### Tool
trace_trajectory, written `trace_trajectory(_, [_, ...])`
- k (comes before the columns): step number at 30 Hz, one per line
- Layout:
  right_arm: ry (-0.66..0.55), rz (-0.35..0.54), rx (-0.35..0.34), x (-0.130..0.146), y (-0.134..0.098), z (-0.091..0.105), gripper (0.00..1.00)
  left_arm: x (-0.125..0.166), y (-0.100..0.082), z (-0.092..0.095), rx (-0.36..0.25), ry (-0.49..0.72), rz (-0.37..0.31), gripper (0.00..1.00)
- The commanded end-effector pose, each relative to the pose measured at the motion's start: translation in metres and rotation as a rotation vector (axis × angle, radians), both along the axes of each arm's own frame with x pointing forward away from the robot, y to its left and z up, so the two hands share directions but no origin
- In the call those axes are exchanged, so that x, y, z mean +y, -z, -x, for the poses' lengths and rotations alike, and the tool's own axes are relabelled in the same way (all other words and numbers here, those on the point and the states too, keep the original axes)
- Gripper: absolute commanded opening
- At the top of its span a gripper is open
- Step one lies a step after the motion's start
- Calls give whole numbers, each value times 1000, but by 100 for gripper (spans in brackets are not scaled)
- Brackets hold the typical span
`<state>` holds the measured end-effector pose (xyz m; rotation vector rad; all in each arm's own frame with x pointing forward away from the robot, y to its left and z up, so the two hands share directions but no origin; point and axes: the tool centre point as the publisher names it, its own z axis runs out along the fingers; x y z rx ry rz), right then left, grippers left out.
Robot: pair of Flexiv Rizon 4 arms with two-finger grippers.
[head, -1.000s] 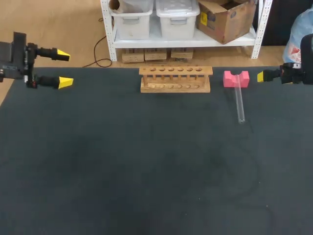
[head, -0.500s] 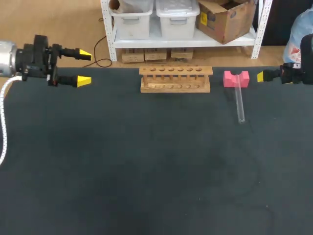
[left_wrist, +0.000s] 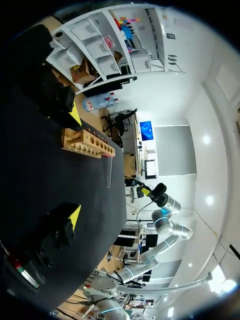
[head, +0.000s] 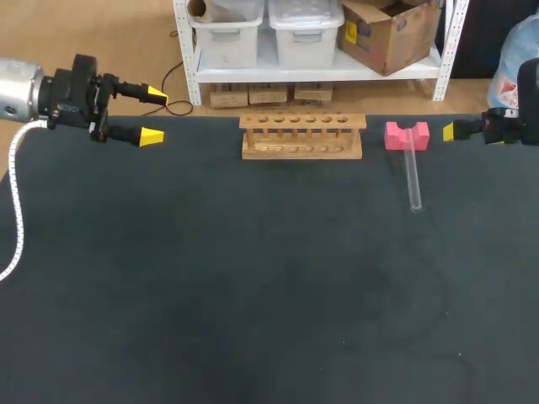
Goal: Grasp the test tube, adjust it, and insert it.
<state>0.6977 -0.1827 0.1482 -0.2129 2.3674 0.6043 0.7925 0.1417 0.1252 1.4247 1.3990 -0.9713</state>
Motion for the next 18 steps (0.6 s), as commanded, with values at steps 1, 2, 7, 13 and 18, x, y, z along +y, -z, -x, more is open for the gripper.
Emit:
trace_trajectory(1, [1, 3, 0, 0, 0, 1, 100, 0, 0, 4, -5, -10, 0, 100])
trace_trajectory(2, [1, 3, 0, 0, 0, 1, 100, 0, 0, 4, -5, -10, 0, 100])
trace_trajectory(7, [208, 327, -116, 2, 4, -11, 100, 0, 0, 4, -5, -10, 0, 100])
trace_trajectory(13, [393, 457, -185, -2, 7, -22, 100, 0, 0, 4, -5, -10, 0, 100])
trace_trajectory(18, [491, 564, -216, -6, 9, -25, 100, 0, 0, 4, -5, -10, 0, 100])
